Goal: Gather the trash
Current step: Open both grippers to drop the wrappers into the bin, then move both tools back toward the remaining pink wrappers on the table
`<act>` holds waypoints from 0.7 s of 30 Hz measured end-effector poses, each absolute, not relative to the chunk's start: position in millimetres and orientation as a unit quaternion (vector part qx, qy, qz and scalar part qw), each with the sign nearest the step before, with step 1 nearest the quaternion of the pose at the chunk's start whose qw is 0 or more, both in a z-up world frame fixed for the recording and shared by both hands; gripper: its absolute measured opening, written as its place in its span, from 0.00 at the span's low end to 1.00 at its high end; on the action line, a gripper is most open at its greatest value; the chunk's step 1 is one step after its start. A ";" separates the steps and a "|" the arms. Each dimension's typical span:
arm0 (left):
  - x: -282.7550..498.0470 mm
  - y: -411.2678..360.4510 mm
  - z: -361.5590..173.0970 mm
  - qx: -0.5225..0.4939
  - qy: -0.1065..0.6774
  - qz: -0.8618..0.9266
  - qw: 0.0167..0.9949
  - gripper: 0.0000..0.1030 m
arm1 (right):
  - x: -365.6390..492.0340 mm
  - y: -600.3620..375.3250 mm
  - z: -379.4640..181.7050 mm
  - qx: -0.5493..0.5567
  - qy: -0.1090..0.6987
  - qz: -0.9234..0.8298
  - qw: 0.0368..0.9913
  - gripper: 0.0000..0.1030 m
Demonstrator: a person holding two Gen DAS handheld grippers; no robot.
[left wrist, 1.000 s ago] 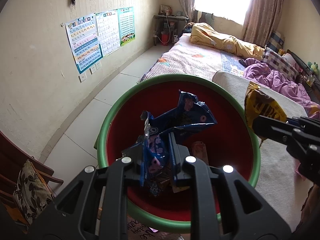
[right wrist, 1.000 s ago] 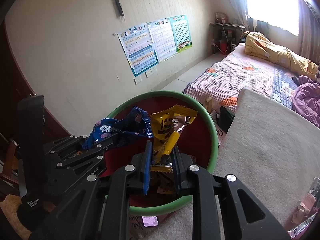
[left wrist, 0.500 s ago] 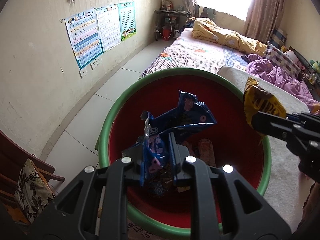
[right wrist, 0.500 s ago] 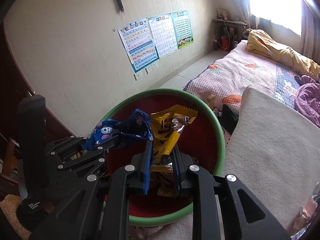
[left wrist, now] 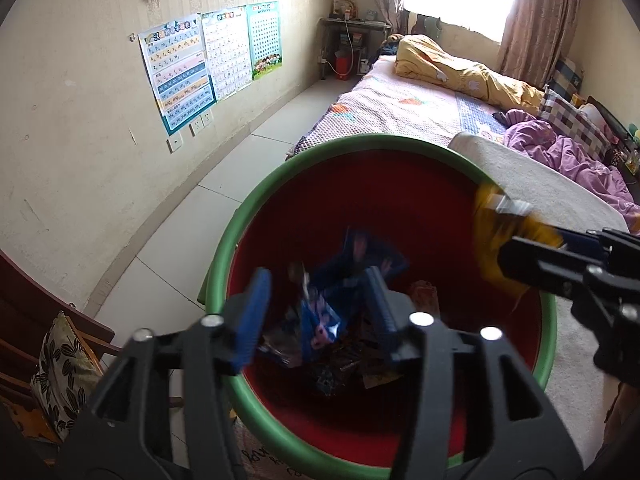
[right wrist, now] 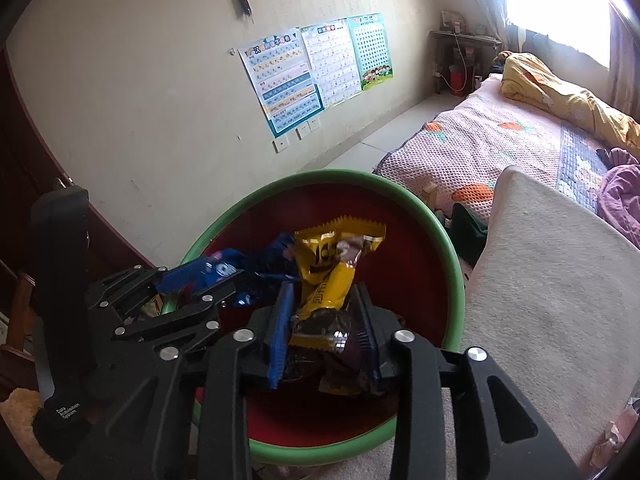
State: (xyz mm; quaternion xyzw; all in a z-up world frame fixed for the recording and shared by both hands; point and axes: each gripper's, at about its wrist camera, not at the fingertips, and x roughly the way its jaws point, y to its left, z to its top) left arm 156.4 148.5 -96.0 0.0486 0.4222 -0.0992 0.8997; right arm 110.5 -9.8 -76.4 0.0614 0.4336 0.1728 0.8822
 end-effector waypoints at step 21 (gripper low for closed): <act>81.0 97.0 -69.1 0.050 0.387 -0.113 0.914 0.60 | 26.1 -94.1 -55.7 0.083 0.404 0.165 0.896 0.55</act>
